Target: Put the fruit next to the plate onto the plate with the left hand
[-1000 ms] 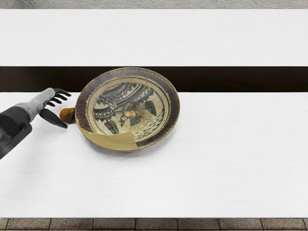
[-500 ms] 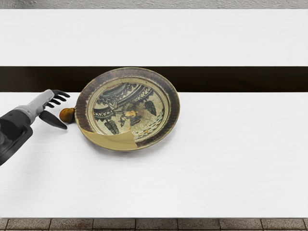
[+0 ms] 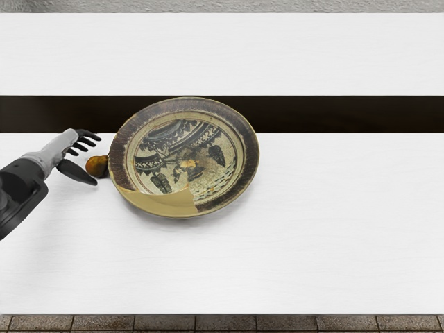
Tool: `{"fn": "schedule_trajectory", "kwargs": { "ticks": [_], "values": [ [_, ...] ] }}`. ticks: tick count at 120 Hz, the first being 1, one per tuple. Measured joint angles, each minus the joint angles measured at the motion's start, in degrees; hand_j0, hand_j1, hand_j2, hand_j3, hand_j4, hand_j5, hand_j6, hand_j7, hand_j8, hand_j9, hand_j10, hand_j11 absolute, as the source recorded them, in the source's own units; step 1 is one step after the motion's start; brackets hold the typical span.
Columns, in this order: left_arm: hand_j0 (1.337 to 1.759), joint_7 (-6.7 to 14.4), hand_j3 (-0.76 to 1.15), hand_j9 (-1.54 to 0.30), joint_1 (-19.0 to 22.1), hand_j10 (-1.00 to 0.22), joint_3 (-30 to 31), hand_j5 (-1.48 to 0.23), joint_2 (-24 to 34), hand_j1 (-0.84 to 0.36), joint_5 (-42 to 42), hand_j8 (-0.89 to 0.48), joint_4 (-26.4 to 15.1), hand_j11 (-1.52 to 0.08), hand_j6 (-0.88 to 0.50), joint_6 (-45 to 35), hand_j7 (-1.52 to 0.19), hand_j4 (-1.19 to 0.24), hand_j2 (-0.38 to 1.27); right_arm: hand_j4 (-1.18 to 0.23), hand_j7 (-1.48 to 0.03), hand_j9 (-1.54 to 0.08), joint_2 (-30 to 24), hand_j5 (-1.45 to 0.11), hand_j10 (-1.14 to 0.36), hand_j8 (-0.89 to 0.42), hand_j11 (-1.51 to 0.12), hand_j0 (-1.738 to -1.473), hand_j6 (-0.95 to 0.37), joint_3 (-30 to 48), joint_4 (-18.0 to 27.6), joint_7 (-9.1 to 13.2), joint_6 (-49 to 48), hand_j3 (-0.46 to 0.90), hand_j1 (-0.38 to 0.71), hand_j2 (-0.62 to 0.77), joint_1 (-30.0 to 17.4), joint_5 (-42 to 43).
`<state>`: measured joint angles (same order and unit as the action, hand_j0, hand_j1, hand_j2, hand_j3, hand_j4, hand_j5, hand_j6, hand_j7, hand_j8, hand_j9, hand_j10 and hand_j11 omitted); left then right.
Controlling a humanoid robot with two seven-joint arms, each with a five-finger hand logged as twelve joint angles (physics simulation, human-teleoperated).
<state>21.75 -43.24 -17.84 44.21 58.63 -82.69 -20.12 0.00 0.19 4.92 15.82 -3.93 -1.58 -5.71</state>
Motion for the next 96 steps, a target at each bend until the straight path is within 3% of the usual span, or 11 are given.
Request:
{"fn": "schedule_trajectory", "kwargs": {
  "ticks": [42, 96],
  "values": [
    [1.658, 0.2, 0.00, -0.56, -0.1, -0.44, 0.0, -0.57, -0.2, -0.17, -0.1, -0.44, 0.0, -0.56, -0.44, 0.1, -0.57, -0.44, 0.09, 0.00, 0.00, 0.00, 0.0, 0.00, 0.00, 0.00, 0.00, -1.658, 0.00, 0.0, 0.0, 0.0, 0.0, 0.00, -0.35, 0.00, 0.0, 0.0],
    [1.658, 0.7, 0.00, -0.60, -0.1, -0.47, 0.0, -0.60, -0.7, -0.20, -0.1, -0.47, 0.0, -0.60, -0.47, 0.1, -0.60, -0.47, 0.10, 0.00, 0.00, 0.00, 0.0, 0.00, 0.00, 0.00, 0.00, -1.658, 0.00, 0.1, 0.0, 0.0, 0.0, 0.00, -0.35, 0.00, 0.0, 0.0]
  ]
}}
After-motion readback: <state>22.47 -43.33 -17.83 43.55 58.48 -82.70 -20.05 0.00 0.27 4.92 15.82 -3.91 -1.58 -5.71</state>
